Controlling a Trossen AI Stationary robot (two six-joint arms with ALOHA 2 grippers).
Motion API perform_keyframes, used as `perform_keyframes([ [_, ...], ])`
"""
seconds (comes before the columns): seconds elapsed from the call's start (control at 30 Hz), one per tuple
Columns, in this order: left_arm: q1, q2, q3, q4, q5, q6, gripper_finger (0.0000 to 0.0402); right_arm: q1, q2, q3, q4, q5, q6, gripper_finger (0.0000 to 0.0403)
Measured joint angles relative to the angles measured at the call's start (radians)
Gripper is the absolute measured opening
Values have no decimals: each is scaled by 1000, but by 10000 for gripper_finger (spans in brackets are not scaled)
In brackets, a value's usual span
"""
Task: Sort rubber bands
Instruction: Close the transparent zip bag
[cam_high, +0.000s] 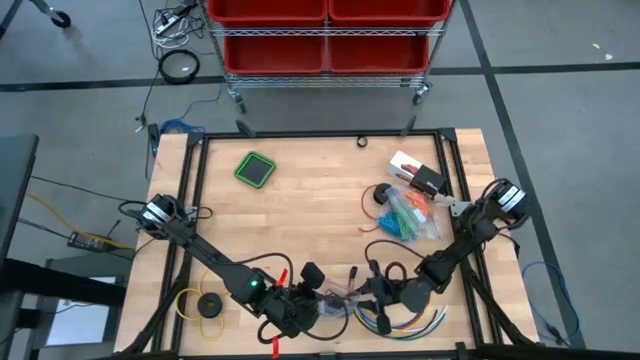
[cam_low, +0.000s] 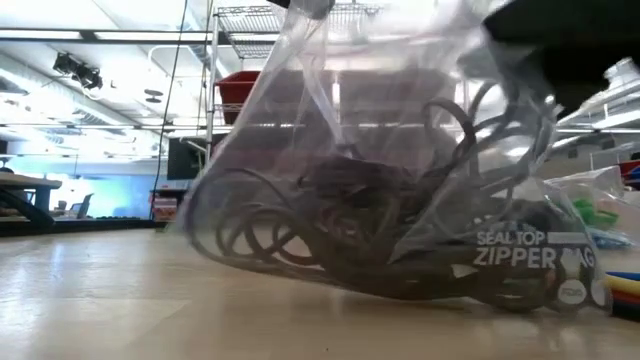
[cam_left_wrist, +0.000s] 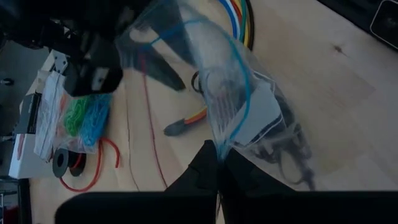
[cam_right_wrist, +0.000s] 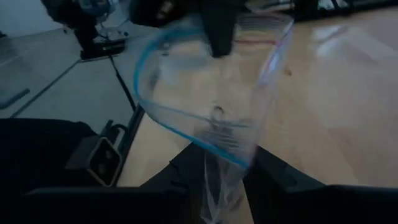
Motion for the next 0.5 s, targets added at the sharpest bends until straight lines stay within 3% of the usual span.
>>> perform_keyframes([
  [0.5,0,0,0,2,1,-3,8,33,-55,0,-47,73,-51,92],
])
